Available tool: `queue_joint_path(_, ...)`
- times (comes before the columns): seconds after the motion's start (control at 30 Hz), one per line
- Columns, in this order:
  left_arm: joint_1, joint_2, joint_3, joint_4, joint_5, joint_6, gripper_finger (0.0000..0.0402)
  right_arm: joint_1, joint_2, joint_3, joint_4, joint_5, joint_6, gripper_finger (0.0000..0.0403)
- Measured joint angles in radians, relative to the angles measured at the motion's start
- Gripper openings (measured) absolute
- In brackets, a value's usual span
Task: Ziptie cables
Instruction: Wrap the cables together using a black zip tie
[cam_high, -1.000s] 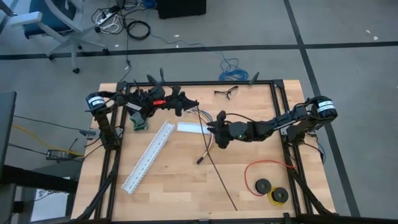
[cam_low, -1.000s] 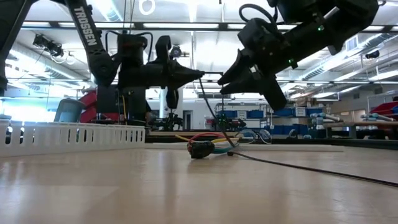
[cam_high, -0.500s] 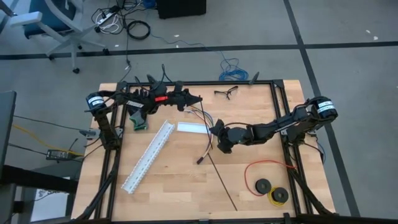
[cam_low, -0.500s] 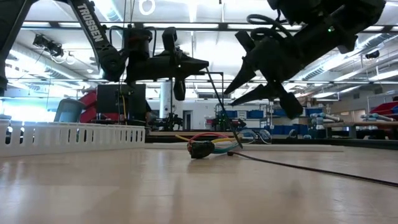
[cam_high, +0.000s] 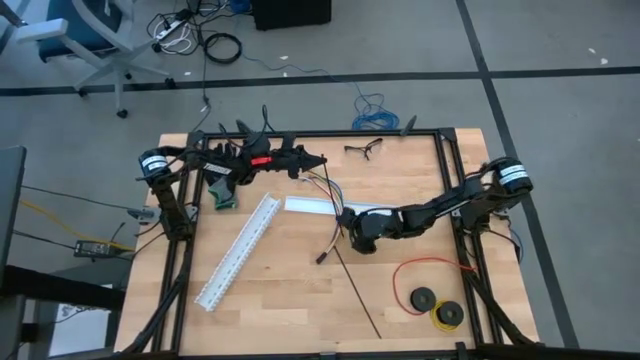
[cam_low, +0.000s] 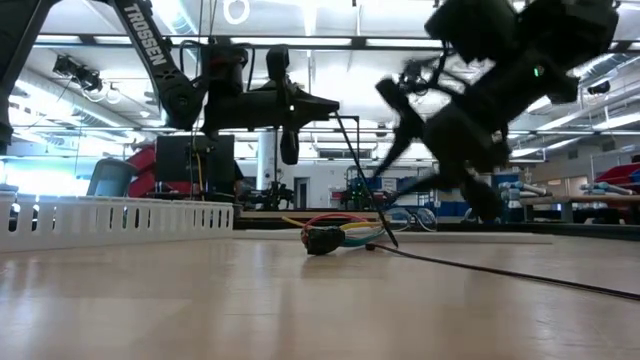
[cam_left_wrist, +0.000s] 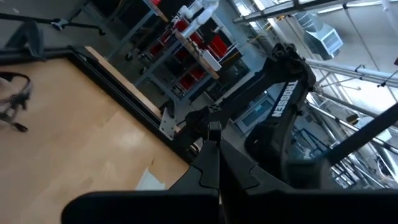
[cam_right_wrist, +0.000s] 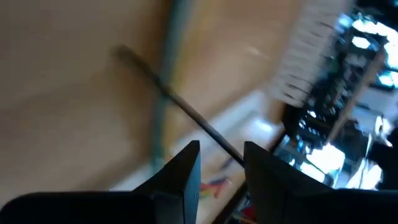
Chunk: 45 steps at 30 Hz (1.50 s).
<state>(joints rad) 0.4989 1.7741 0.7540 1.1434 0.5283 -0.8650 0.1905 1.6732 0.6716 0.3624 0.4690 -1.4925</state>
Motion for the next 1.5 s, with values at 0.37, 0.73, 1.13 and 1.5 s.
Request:
queue_joint_path(0.37, -0.022, 0.0, 0.0, -0.064, -0.033, 0.022, 0.0, 0.06, 0.148, 0.002, 0.193, 0.215, -0.058, 0.0109)
queue_joint_path(0.73, -0.003, 0.0, 0.0, -0.105, -0.04, 0.05, 0.0, 0.081, 0.115, 0.0, 0.162, 0.12, 0.172, 0.0087)
queue_joint_path(1.13, -0.007, 0.0, 0.0, -0.128, -0.054, 0.053, 0.0, 0.077, 0.115, 0.0, 0.183, 0.055, 0.277, 0.0003)
queue_joint_path(1.5, -0.065, 0.0, 0.0, -0.125, -0.069, 0.2, 0.0, 0.032, 0.114, 0.0, 0.227, 0.049, 0.716, 0.0)
